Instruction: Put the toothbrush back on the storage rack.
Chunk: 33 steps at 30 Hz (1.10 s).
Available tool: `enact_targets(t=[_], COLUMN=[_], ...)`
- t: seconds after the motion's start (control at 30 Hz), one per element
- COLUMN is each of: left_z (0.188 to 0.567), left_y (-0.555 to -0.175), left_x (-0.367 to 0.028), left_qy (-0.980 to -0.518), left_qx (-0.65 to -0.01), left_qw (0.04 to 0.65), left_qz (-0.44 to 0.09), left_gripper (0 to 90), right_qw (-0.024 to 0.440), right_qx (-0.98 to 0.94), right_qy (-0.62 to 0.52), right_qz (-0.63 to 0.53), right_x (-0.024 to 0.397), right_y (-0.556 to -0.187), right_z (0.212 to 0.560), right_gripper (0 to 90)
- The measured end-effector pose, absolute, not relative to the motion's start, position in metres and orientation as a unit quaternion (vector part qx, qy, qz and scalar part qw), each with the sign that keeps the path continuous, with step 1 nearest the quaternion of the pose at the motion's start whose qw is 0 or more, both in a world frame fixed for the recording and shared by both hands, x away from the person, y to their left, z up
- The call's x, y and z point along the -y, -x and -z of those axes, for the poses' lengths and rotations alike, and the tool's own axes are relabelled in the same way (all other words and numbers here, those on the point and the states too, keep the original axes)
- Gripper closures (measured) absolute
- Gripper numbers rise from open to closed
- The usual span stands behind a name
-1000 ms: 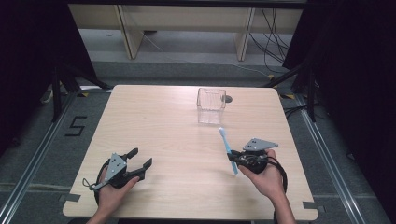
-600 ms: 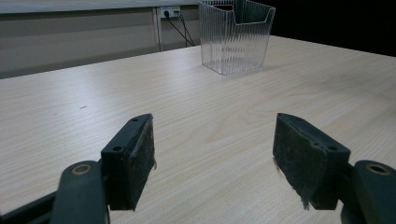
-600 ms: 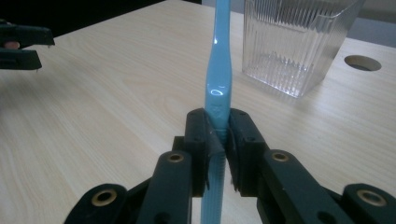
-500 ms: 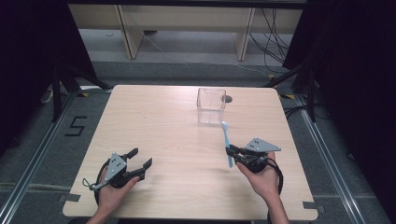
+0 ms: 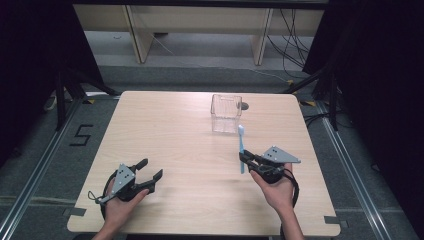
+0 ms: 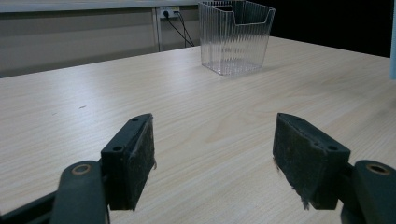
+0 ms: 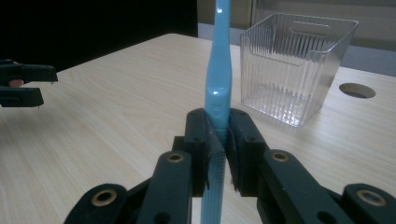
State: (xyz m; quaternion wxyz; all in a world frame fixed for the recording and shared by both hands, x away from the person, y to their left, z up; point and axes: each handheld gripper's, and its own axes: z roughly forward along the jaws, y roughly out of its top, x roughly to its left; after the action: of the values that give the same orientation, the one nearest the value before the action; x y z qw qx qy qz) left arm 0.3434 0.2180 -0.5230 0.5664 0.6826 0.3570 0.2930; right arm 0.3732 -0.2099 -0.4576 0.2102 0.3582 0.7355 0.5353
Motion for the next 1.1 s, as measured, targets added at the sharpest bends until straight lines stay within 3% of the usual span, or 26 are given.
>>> enact_targets(t=[0.43,0.57,1.1], left_z=[0.51,0.5,0.465], left_y=[-0.349,-0.355,-0.371], left_x=[-0.219,-0.215,-0.183], left_qy=[-0.67,-0.673,-0.689], left_qx=[-0.362,-0.331,-0.314], left_qw=[0.593,0.605,0.622], left_qz=[-0.264,-0.267,-0.199], left_gripper=[29.6,30.2,35.4], right_qw=[0.212,0.211,0.209], right_qx=[-0.718,-0.719,-0.716], right_qy=[-0.35,-0.349,-0.334], right_qz=[-0.563,-0.563,-0.576], right_x=[0.199,0.195,0.18], right_y=[-0.376,-0.377,-0.38], right_z=[0.461,0.461,0.46], right_gripper=[79.2,79.2,79.1])
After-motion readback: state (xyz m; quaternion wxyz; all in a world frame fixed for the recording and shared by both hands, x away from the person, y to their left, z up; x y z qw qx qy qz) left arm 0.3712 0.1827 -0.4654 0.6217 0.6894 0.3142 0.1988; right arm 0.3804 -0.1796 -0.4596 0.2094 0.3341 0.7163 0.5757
